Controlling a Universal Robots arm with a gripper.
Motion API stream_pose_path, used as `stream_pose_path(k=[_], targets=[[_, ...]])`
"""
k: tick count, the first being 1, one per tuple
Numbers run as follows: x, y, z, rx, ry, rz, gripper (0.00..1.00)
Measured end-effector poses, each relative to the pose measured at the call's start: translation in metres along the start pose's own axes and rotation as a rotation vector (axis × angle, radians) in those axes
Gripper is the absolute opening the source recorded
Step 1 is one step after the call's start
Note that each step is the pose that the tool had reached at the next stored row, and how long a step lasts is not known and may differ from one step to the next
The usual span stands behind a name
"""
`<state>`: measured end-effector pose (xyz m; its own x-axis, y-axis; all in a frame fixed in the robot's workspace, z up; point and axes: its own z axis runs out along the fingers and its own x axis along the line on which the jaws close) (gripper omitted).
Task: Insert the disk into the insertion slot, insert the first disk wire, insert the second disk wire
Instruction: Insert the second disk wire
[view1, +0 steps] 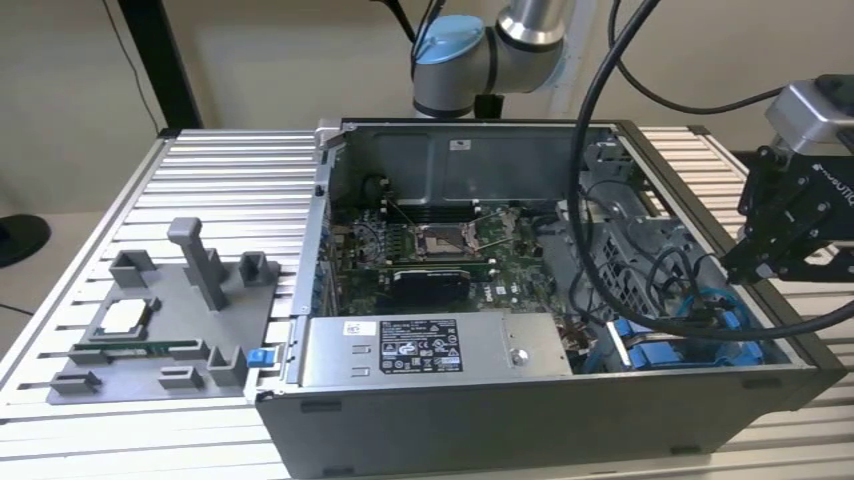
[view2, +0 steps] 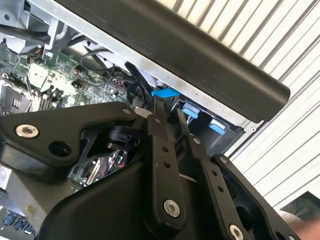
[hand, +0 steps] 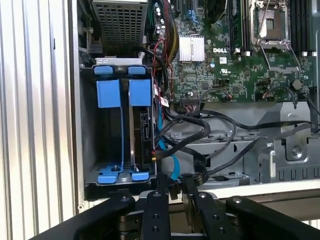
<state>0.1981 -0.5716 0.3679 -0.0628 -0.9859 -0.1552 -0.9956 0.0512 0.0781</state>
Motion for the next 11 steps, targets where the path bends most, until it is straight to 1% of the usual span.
stream_pose_path(k=[5,7,8,11], targets=[[0.0001,-0.0035,-0.0002,-0.0035,-0.0161,-0.016,1.00],[0.0017,-0.0039,-0.0005,-0.0041,-0.0227,-0.018,1.00],[0.0031,-0.0041,-0.0006,-0.0044,-0.0281,-0.019,1.00],[0.0075,-0.0046,-0.0010,-0.0055,-0.0476,-0.020,1.00]])
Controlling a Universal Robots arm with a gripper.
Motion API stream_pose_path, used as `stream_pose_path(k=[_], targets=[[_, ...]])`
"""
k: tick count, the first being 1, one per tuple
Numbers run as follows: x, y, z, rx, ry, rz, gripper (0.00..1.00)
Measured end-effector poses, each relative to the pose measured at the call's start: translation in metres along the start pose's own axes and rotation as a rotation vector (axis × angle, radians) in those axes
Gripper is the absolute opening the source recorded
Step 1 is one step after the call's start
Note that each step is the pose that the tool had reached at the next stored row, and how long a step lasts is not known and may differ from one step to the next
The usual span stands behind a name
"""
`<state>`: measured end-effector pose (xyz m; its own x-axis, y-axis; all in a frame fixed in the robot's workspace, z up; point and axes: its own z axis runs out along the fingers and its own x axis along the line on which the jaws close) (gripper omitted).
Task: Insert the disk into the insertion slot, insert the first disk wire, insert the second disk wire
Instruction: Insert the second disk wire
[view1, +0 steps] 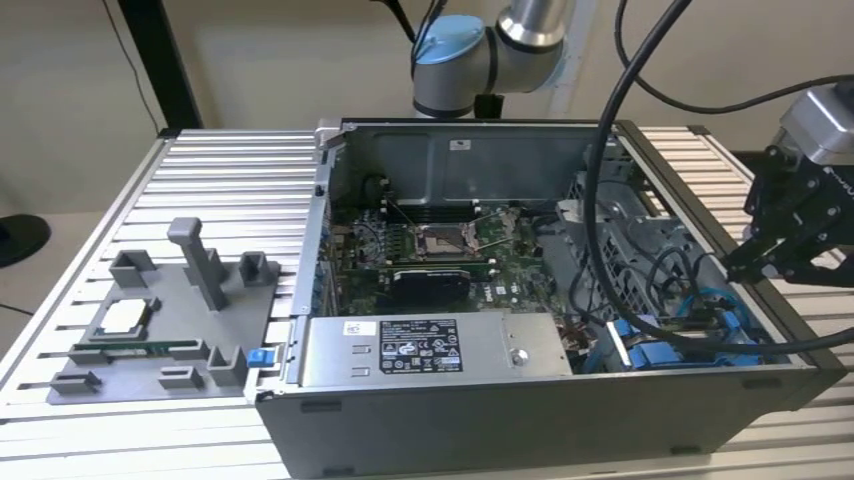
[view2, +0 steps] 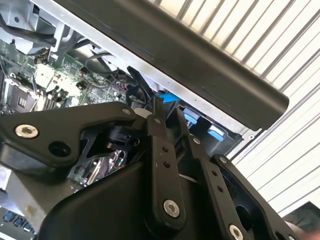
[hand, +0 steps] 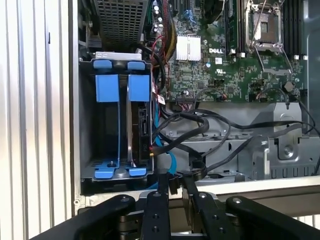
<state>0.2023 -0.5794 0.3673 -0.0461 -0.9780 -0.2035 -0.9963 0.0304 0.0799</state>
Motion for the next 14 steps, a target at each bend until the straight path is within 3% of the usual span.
stream_pose_path(k=[3,4,8,9,14], targets=[[0.0016,-0.0001,0.0009,-0.0006,-0.0295,0.001,1.00],[0.0024,-0.0002,0.0015,-0.0003,-0.0352,0.003,1.00],[0.0046,-0.0005,0.0045,0.0005,-0.0453,0.009,1.00],[0.0048,-0.0006,0.0052,0.0007,-0.0478,0.010,0.00],[0.0051,-0.0006,0.0066,0.0007,-0.0631,0.012,0.00]])
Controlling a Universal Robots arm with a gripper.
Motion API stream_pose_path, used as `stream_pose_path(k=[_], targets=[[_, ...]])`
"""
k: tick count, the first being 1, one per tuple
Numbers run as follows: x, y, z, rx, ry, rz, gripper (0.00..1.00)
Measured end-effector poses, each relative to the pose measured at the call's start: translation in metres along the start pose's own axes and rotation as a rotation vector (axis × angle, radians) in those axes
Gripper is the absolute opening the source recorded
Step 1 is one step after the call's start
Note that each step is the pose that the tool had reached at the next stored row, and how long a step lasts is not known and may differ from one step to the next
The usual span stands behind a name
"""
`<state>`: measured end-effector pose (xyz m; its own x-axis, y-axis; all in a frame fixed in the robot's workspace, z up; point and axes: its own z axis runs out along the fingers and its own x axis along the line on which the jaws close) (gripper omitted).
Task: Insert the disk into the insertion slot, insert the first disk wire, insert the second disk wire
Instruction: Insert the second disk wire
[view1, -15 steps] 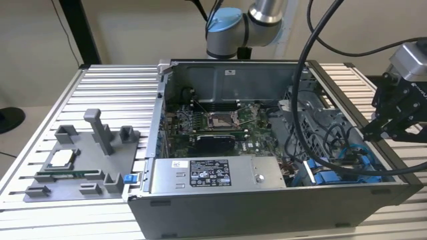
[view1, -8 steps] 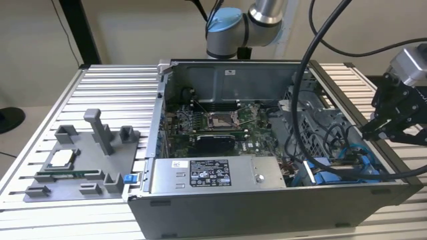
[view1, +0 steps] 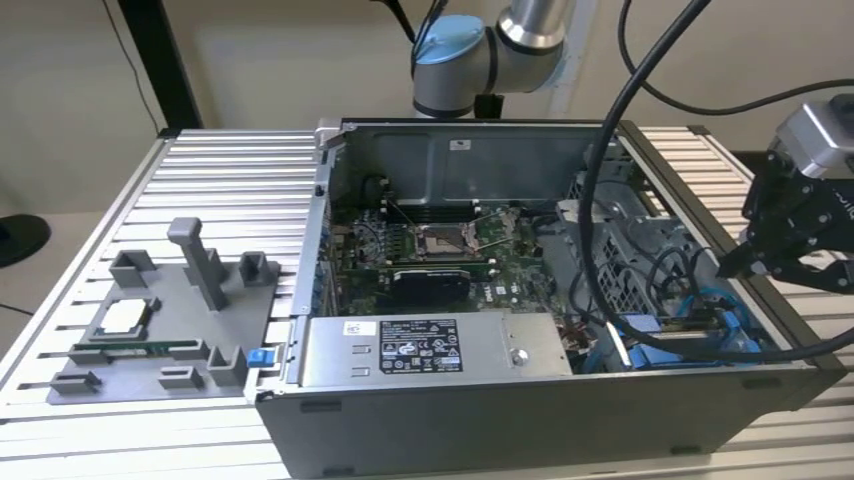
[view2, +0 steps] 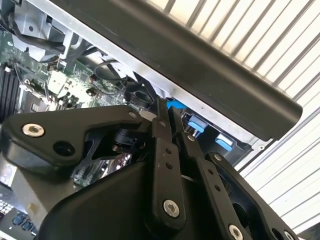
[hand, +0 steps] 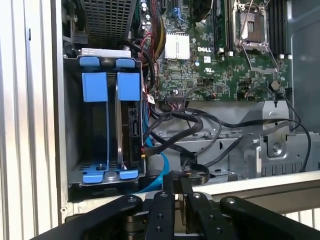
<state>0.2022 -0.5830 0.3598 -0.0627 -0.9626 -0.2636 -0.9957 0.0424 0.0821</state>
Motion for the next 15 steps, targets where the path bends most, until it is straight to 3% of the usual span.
stream_pose_path(k=[3,9,15], targets=[[-0.0004,0.0015,-0.0019,-0.0007,-0.0111,-0.001,0.00],[-0.0035,0.0123,-0.0153,-0.0021,-0.0330,-0.002,0.00],[-0.0052,0.0288,-0.0241,0.0014,-0.0343,-0.003,0.00]])
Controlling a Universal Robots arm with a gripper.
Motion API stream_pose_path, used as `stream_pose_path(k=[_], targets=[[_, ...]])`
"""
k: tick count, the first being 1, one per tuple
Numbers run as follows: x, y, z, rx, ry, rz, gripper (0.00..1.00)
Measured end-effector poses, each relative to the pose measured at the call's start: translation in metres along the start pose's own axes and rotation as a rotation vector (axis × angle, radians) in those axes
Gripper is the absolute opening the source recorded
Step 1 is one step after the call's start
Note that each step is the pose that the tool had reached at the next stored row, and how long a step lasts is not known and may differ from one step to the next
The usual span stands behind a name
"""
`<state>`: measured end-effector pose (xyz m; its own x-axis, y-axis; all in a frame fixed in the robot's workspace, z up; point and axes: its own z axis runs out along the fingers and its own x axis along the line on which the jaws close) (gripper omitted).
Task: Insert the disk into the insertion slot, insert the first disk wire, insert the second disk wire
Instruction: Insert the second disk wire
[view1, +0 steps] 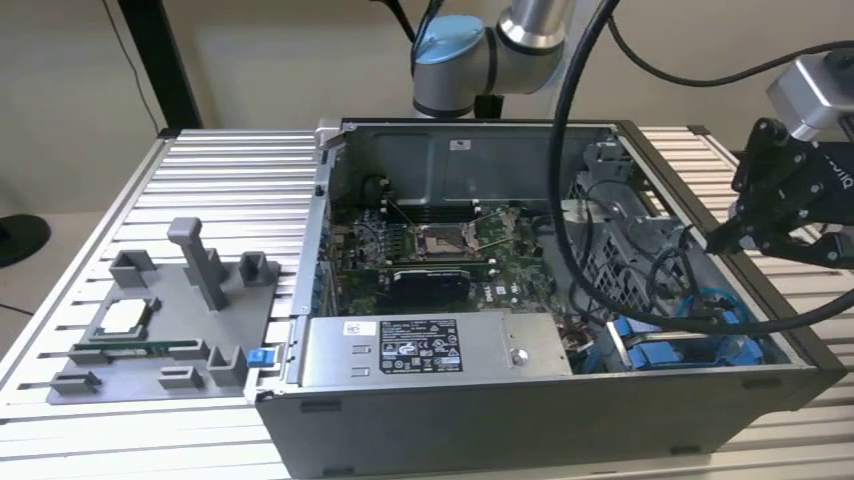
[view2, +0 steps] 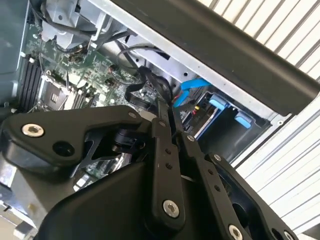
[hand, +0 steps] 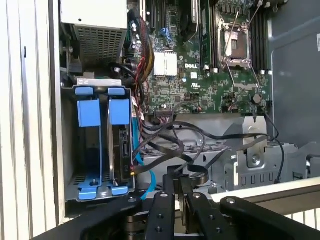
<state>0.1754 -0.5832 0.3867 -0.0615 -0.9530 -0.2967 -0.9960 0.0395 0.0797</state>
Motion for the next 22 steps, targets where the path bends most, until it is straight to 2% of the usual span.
stream_pose_path(k=[6,13,17,19,21,22], targets=[[-0.0009,0.0140,-0.0050,0.0106,0.0006,-0.003,0.00],[-0.0048,0.0275,-0.0196,0.0219,0.0002,-0.007,0.00],[-0.0044,0.0376,-0.0203,0.0341,-0.0002,-0.011,0.00],[-0.0039,0.0420,-0.0200,0.0388,0.0054,-0.012,0.00],[-0.0035,0.0446,-0.0192,0.0417,0.0183,-0.013,0.00],[-0.0032,0.0456,-0.0184,0.0426,0.0212,-0.013,0.00]])
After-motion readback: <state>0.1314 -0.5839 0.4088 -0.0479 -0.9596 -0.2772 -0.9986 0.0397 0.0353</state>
